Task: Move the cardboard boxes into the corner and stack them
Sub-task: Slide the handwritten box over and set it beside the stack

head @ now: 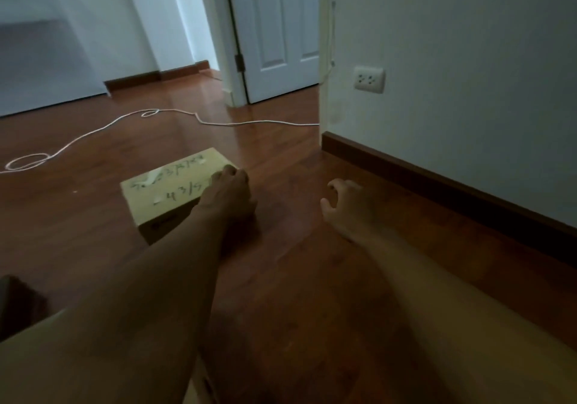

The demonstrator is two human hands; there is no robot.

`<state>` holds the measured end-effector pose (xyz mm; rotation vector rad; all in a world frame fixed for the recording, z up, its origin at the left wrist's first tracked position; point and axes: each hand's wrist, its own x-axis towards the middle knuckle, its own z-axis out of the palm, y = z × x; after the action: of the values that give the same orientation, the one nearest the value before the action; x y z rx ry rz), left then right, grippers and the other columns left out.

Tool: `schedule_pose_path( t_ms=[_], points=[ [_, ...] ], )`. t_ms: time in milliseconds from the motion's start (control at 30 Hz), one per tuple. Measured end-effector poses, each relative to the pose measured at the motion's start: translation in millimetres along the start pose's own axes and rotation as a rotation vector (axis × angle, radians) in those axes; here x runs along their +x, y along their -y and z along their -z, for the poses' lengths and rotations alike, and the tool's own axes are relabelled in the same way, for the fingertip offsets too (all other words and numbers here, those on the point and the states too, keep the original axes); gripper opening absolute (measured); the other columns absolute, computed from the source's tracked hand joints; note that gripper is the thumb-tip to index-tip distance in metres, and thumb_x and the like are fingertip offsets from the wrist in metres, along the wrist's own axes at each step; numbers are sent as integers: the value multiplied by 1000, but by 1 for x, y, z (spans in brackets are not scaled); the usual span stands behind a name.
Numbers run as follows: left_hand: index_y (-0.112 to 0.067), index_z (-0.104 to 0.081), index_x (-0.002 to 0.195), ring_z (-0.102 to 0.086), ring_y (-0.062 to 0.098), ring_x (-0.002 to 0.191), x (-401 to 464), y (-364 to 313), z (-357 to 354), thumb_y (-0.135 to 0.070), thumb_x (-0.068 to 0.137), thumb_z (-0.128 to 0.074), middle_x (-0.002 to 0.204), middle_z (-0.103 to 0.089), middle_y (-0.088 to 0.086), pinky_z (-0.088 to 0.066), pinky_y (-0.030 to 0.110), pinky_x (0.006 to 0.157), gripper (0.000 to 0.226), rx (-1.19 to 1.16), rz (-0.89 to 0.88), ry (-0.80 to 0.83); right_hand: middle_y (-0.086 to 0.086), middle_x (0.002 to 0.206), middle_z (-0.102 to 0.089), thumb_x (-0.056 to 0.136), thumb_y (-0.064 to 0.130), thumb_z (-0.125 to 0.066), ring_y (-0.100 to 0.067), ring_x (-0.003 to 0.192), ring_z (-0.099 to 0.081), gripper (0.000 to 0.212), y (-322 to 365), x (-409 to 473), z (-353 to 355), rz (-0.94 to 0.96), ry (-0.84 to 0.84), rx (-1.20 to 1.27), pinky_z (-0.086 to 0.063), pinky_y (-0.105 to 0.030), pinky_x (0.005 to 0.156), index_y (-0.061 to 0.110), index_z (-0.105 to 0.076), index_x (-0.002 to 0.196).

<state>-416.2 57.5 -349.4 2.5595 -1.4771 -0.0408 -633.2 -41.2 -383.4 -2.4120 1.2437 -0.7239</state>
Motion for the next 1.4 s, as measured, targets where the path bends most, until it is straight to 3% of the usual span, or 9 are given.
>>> schedule_pose_path(
  t_ms=[233, 433, 567, 667, 800, 900, 1000, 1167, 1400],
  points=[
    [-14, -36, 146, -23, 39, 144, -7, 150, -33, -43, 80, -75, 157, -25, 13, -33, 60, 110, 83, -43, 367, -48, -10, 132, -58, 91, 37, -59, -30, 119, -56, 52, 52, 9, -99, 61, 160, 82, -46, -35, 94, 14, -54, 137],
    [-22, 3, 157, 10, 38, 151, 14, 197, -58, -56, 79, -70, 167, 8, 1, -15, 64, 116, 112, 81, 415, 47, -8, 133, -57, 93, 38, -57, -27, 120, -55, 51, 74, 11, -161, 93, 238, 156, -48, -36, 94, 15, -52, 138],
    [-24, 12, 156, 14, 39, 150, 30, 195, -85, -53, 76, -75, 166, 8, 3, -7, 72, 114, 121, -34, 415, 137, -7, 135, -55, 94, 37, -56, -25, 121, -55, 52, 73, 6, -180, 105, 284, 162, -46, -34, 94, 15, -50, 140],
    [-28, 0, 155, 1, 41, 149, 37, 189, -96, -59, 68, -78, 158, -9, 5, -7, 81, 106, 121, -19, 429, 59, -8, 135, -56, 93, 35, -57, -27, 122, -54, 52, 64, 7, -186, 101, 298, 143, -47, -34, 96, 14, -51, 140],
    [-28, -36, 132, 2, 48, 147, 40, 181, -98, -55, 65, -82, 151, -17, 8, -3, 87, 98, 85, -12, 382, -72, -9, 133, -56, 93, 35, -58, -28, 121, -55, 52, 53, 10, -187, 68, 303, 116, -48, -38, 97, 13, -51, 139],
    [-27, -41, 118, -21, 50, 141, 40, 183, -97, -49, 70, -81, 145, -33, 10, -9, 86, 100, 66, -28, 329, -74, -11, 132, -56, 92, 34, -59, -29, 119, -56, 52, 47, 11, -188, 48, 289, 112, -48, -38, 97, 12, -52, 138],
    [-29, -42, 114, -54, 42, 110, 35, 189, -93, -41, 79, -75, 112, -46, 11, -20, 79, 102, 49, -29, 321, -72, -8, 132, -51, 92, 36, -59, -26, 118, -54, 53, 44, 11, -186, 50, 253, 109, -48, -35, 94, 13, -50, 138],
    [-34, -40, 120, -58, 35, 101, 27, 168, -94, -43, 81, -70, 119, -50, 11, -42, 64, 94, 50, 10, 138, 39, -8, 147, -31, 89, 42, -63, -26, 126, -47, 64, 41, 17, -169, 24, 171, 140, -51, -41, 95, 22, -37, 143],
    [-34, -55, 121, -52, 30, 125, 32, 85, -90, -70, 73, -61, 141, -53, 5, -45, 55, 100, 60, -213, -176, 225, -14, 160, -1, 78, 71, -58, -42, 148, 1, 91, -8, 17, -125, -125, 95, -73, -10, -61, 118, 31, -19, 150]
  ],
)
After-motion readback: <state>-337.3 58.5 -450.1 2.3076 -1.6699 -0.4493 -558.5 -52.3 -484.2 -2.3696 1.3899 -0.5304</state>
